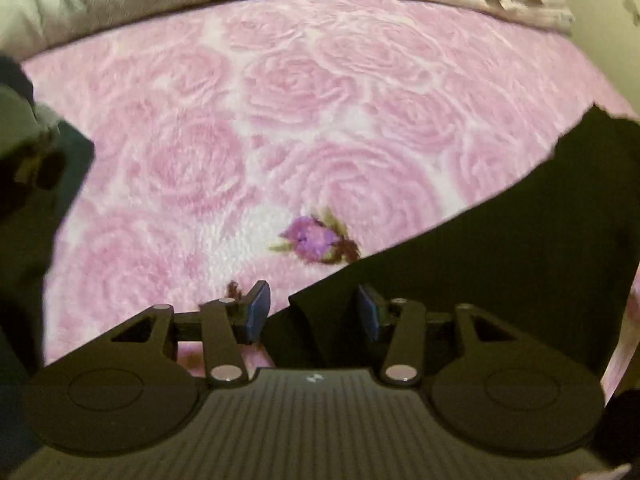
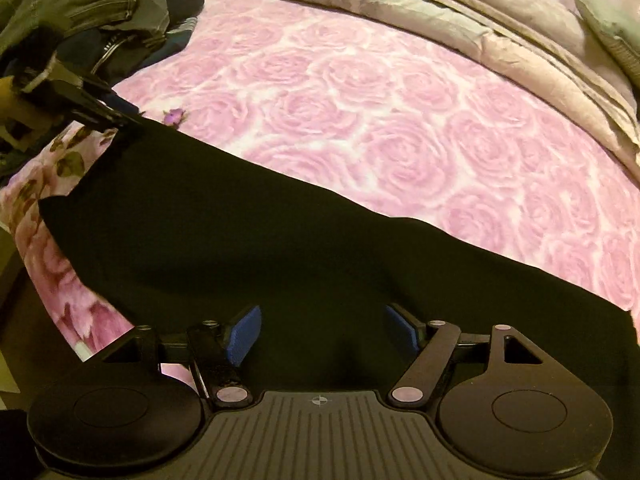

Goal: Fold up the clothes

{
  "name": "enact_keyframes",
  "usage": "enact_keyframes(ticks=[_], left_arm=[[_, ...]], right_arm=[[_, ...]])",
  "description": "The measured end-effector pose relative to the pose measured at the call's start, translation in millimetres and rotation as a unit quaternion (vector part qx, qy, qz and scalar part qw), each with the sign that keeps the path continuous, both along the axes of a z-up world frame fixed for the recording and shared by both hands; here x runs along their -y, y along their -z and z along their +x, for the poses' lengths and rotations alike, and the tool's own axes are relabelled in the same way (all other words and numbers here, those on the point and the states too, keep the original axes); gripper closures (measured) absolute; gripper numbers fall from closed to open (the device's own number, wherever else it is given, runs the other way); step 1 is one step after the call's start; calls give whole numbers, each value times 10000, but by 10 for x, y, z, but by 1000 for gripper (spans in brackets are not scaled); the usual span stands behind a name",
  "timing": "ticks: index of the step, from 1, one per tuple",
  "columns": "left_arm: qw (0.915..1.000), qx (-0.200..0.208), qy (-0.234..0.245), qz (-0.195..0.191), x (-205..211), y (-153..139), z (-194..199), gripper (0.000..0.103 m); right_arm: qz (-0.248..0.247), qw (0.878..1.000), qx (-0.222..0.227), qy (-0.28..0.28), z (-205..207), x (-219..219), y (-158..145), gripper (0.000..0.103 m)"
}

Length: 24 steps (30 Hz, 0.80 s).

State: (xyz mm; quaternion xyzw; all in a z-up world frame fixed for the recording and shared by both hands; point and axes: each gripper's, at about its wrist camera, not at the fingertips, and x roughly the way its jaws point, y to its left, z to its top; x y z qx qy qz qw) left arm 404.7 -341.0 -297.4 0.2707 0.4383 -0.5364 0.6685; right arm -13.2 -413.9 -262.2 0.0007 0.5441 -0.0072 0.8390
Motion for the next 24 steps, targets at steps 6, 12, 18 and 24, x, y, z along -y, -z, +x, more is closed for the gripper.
enact_keyframes(ticks=[6,12,18,24], left_arm=[[9997,-29,149,-193,-220,-228,16,101],[9977,192,-486,439,-440,69,269,103],[9961,-231,-848,55,-744,-221,250,100],[9954,-921,-183,-182,-838,-372,-340,93]], right_arm=[[38,9999,-101,-53,184,-119,80,27],[343,9989,-196,-245,239,-349,205,26],[619,9973,-358,-172,186,-499,290,26],[771,9962,-416,-8,149,-552,373,25]])
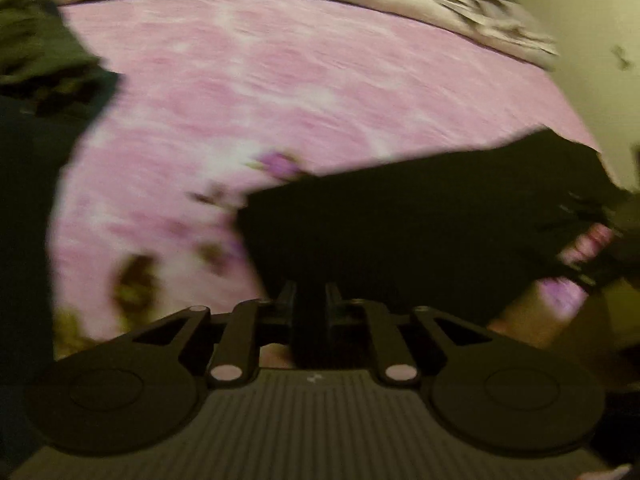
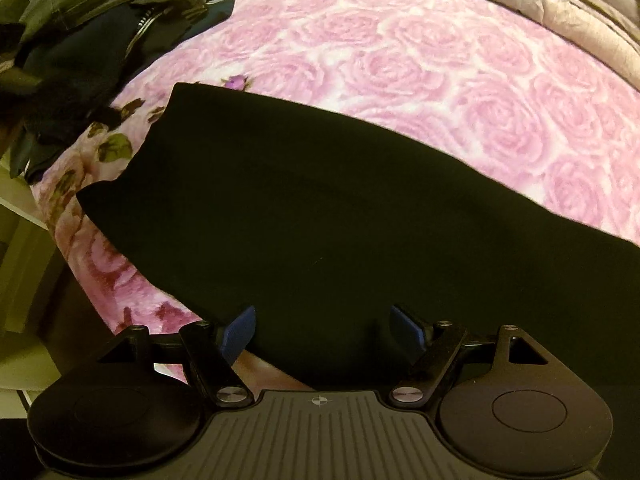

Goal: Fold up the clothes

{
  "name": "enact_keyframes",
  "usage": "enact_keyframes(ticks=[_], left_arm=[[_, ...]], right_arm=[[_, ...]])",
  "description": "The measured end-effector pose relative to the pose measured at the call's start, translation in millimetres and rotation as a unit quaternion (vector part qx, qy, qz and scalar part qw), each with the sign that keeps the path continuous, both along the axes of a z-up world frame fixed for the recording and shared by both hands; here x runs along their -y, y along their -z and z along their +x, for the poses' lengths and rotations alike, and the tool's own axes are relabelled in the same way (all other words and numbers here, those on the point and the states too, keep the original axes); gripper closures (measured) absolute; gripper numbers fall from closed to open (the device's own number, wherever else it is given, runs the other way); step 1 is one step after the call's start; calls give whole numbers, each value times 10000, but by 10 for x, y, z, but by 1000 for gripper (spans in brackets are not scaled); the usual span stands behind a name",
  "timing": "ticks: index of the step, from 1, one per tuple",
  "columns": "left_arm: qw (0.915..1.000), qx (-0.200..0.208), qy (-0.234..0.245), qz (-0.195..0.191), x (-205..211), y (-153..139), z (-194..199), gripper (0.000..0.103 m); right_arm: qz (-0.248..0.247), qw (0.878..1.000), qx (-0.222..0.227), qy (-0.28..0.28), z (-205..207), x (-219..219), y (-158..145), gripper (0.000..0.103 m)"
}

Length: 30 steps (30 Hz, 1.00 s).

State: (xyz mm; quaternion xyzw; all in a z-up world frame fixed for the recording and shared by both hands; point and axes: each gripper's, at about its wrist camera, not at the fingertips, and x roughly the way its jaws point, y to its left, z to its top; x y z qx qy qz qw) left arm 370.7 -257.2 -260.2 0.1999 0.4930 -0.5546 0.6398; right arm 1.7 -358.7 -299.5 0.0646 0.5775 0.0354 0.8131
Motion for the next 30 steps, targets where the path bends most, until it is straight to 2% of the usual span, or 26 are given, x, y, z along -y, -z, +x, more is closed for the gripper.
enact_keyframes(ticks=[2,5,6,8,12,15,17,20,23,26,28,30], left_arm=[[9996,-93,181,184,16,129,-180,93],[9958,36,354,846,-34,423,-350,90],[9966,52,324,760,-82,438,-356,90],[9961,63,231,843,-96,400,-331,90],[9930,487,356,1014,38,177,-321,89],[9925,730,487,850,300,-33,-350,89],[9929,769,578,700,593,-158,-421,89],[9929,771,814,389,1211,-306,-631,81],[9893,877,1162,77,2040,-372,-947,77],[9828,900,1604,-184,2923,-405,-1317,75],[9748,882,2013,-376,3533,-393,-1612,70],[9650,869,2416,-528,4115,-356,-1909,70]], right_arm=[[64,9999,-49,128,8,26,55,25],[161,9993,-124,320,20,64,138,25],[167,9989,-155,399,14,97,162,25],[95,9972,-252,697,-74,292,195,24],[-145,9858,-359,1631,-388,875,138,24],[-359,9725,-210,2292,-696,1369,-37,24],[-532,9645,-49,2588,-893,1694,-166,24],[-738,9558,211,2837,-1123,2176,-286,24],[-865,9468,468,3064,-1305,2702,-313,24],[-804,9380,622,3315,-1423,3216,-228,24],[-733,9325,749,3456,-1527,3546,-165,24],[-672,9296,811,3531,-1653,3871,-116,24]])
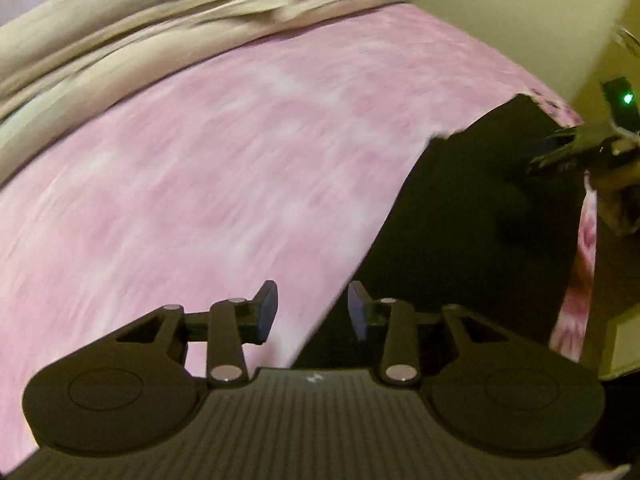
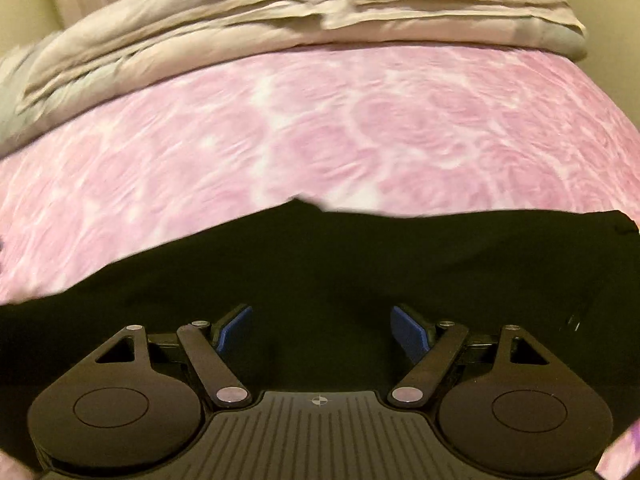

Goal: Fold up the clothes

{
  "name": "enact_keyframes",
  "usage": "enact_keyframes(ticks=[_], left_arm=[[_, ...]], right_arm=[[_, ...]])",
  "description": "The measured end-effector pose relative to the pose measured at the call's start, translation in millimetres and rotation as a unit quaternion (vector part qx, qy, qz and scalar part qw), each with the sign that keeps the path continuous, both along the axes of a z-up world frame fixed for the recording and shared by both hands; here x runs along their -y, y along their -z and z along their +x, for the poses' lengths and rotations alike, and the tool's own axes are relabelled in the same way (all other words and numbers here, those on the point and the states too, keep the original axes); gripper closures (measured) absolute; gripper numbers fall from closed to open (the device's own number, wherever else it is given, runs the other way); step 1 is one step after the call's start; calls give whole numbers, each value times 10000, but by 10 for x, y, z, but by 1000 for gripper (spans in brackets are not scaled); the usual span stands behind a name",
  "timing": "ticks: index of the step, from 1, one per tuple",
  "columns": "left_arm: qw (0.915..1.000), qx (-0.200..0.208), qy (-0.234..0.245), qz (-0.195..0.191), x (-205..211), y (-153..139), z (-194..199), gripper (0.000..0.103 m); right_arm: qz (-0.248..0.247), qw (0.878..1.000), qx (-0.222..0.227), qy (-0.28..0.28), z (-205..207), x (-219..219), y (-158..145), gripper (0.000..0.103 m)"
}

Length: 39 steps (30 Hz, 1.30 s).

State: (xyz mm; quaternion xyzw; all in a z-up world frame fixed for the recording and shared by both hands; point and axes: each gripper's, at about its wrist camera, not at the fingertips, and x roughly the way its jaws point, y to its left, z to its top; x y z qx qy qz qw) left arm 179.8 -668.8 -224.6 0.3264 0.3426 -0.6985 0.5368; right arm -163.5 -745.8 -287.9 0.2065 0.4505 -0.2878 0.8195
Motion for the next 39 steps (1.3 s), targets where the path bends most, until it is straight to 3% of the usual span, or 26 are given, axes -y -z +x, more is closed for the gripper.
enact_keyframes(ticks=[6,8,10,13,17,22,26,29,33,37,39], left_arm=[[9915,68,1292,-151,1425,286,-785,66],[9847,142,1730,-122,1686,444,-960,66],[9726,233,2315,-32,1896,626,-1182,66],[9532,251,3013,87,2092,871,-1377,63],[9385,-245,3431,302,2264,1014,-1441,64],[9158,-917,3871,546,2389,1017,-1513,64],[9085,-917,4041,541,2396,1098,-1643,63],[9095,-1051,3993,488,2391,1125,-1648,63],[9209,-1057,3740,314,2301,1056,-1529,99],[9529,-1154,2796,208,2235,1065,-1257,103],[9575,-1213,2606,245,2203,1088,-1185,103]], right_arm=[[604,9967,-456,302,-735,462,359,24],[509,9976,-457,-52,-928,407,342,24],[436,9970,-564,-284,-1037,362,334,19],[512,9970,-522,-267,-1179,380,328,15],[500,9967,-557,-328,-1172,357,335,3],[467,9968,-594,-254,-1135,348,373,0],[470,9967,-642,-158,-1110,346,363,0],[497,9964,-680,-114,-1101,355,348,0],[506,9960,-738,-69,-1067,377,347,0],[509,9954,-807,1,-1046,370,328,0],[522,9951,-839,29,-1048,373,321,0]])
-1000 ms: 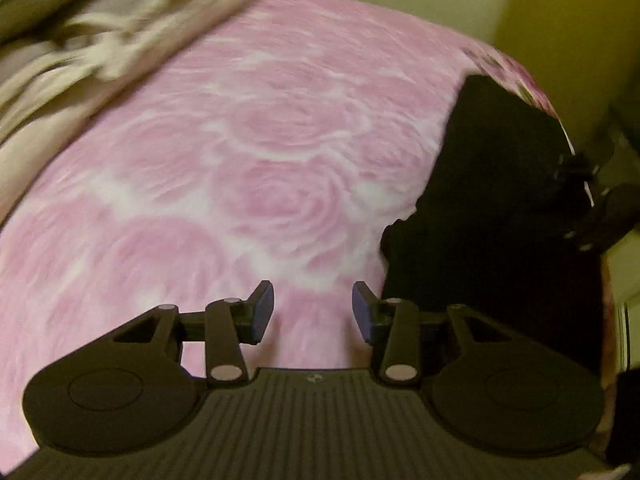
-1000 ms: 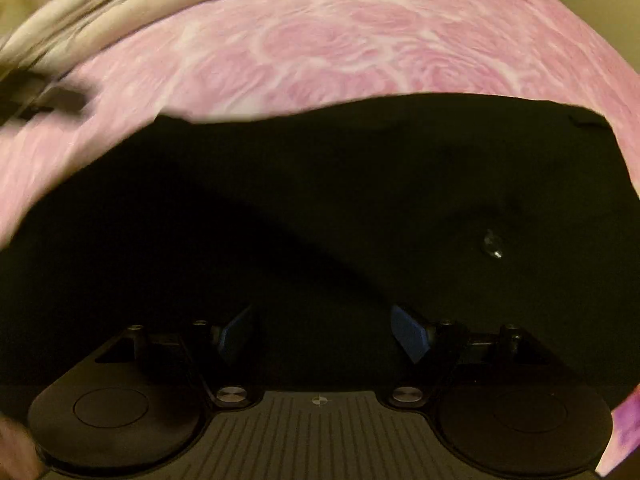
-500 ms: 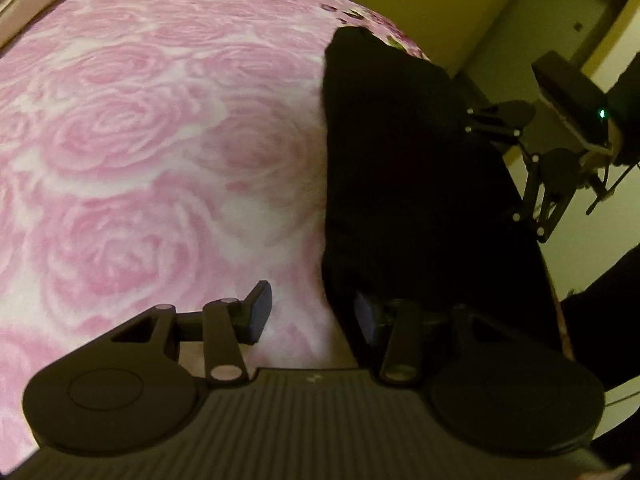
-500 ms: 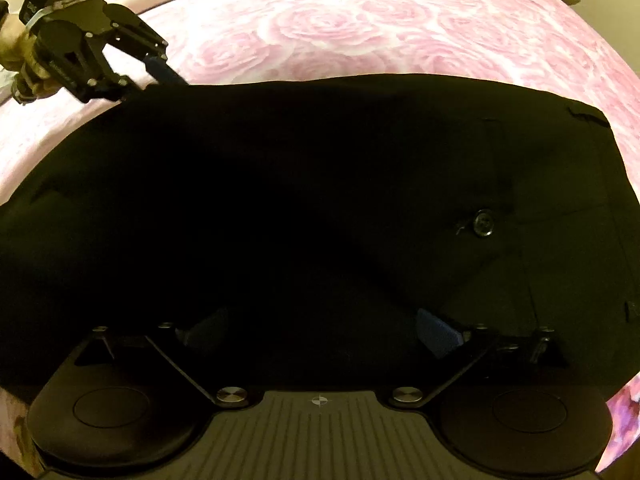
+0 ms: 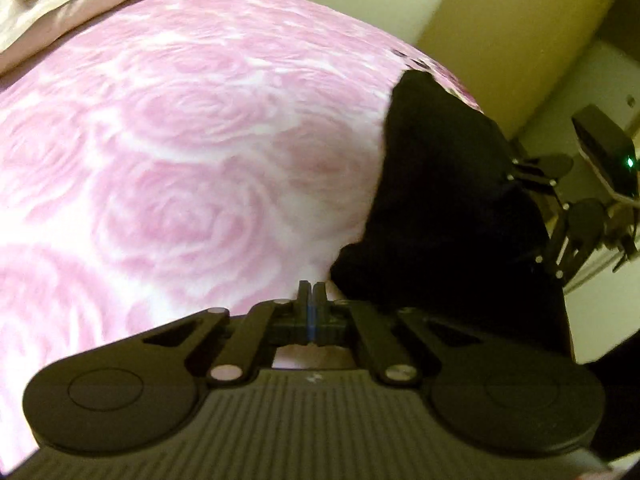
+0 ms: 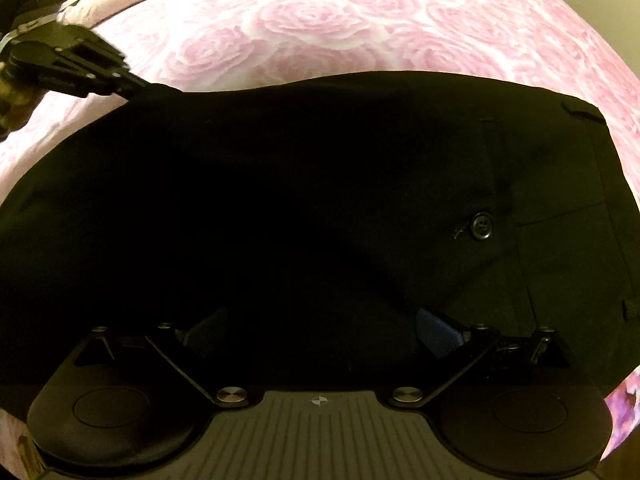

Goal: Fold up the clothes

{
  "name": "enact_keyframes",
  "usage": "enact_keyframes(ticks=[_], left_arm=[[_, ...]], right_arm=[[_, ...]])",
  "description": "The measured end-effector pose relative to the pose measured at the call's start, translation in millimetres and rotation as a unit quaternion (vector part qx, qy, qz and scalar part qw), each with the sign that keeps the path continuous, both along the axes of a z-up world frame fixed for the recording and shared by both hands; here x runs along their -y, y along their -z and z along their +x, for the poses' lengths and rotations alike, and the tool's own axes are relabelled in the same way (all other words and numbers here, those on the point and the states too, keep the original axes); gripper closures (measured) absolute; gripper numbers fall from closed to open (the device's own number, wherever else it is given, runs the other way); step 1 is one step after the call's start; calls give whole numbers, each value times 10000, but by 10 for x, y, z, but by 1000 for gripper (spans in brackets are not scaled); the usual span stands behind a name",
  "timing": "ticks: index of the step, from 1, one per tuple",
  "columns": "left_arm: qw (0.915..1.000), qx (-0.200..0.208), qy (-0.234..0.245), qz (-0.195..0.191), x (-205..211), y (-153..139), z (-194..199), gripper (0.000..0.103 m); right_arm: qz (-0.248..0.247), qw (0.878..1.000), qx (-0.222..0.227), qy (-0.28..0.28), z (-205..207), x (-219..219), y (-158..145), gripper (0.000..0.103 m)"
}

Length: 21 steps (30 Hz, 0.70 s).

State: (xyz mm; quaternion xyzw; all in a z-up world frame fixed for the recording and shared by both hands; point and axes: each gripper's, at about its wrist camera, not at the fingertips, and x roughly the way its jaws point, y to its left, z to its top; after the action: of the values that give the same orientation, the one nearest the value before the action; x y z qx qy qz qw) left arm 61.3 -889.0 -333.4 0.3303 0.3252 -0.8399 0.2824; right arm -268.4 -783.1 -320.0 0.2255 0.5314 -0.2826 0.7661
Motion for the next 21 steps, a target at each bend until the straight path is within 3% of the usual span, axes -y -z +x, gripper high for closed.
enact_keyframes(ticks=[3,6,7,11,14,15,16,19,21], left_arm=[[9992,152,329,-142,-85,-5,-49,103],[9979,184,579,-236,-95,1,-86,78],[9975,152,623,-283,-81,4,-102,77],[9933,108,1022,-528,20,-11,-185,77],[9844,158,1633,-630,67,-17,-350,77],[9823,129,1773,-587,81,-19,-393,79],[9800,99,1914,-544,96,-21,-436,91],[9870,28,1574,-335,102,-30,-357,99],[9956,-1,915,-218,109,-7,-159,103]], right_arm=[[18,10000,-45,-3,4,19,-11,0],[24,10000,-60,2,26,53,-5,0],[17,10000,-65,1,34,56,-2,0],[-9,10000,-87,4,55,58,10,0],[-31,10000,-89,3,59,56,29,0],[-39,10000,-91,5,60,56,37,0],[-48,9999,-95,8,60,53,44,0],[-44,9999,-115,24,68,62,55,0],[-36,9999,-127,45,74,60,49,0]])
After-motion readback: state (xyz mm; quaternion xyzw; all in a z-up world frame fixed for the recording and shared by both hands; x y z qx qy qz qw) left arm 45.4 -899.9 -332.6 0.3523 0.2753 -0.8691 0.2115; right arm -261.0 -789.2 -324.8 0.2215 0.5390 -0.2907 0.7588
